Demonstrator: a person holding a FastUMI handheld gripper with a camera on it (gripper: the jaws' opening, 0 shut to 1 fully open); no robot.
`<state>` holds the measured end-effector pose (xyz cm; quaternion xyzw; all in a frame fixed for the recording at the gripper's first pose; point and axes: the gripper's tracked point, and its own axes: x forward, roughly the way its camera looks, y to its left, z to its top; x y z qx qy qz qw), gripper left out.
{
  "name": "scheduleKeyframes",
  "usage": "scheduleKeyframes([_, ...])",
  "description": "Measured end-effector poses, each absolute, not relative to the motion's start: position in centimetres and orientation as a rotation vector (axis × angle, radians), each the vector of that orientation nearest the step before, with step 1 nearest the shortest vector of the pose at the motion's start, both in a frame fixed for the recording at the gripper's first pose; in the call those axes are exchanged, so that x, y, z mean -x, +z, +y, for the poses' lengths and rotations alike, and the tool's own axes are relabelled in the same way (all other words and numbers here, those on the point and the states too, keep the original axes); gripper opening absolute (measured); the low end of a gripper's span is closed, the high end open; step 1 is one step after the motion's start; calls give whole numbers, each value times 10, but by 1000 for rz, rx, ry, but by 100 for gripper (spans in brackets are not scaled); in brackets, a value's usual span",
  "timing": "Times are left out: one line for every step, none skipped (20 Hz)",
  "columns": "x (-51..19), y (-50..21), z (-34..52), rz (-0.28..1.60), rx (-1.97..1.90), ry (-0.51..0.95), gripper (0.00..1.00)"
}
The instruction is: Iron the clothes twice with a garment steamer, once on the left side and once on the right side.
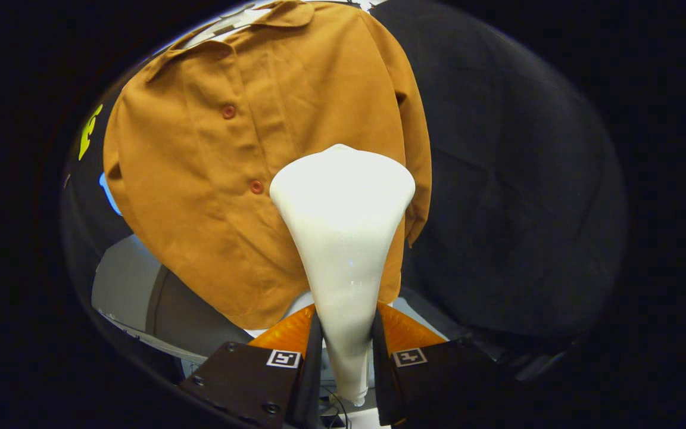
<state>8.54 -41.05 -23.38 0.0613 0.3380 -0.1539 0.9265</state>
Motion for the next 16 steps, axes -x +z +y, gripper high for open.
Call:
scheduleKeyframes([-87,-217,-402,661,-106,-313,41])
scheduleKeyframes([-90,-203,-394,625,-86,-309,41])
scheduleKeyframes([-92,-190,-387,591,-73,-303,41])
scheduleKeyframes([-94,-176,-377,557,-61,-294,41])
scheduleKeyframes([-95,-164,-368,522,-51,-285,41])
scheduleKeyframes([-99,-150,-358,489,-43,-274,41])
scheduleKeyframes([-104,-136,-348,456,-37,-262,41])
scheduleKeyframes([-108,-121,-337,426,-32,-250,41])
scheduleKeyframes([-110,-110,-325,398,-27,-233,41])
scheduleKeyframes([-113,-99,-308,373,-20,-210,41])
scheduleKeyframes([-115,-89,-293,350,-10,-186,41])
scheduleKeyframes([-118,-77,-276,327,-1,-163,41])
scheduleKeyframes([-122,-65,-261,303,5,-141,41])
scheduleKeyframes([-124,-54,-248,277,8,-123,41])
scheduleKeyframes([-124,-42,-235,254,9,-110,41])
scheduleKeyframes([-123,-29,-222,234,5,-97,41])
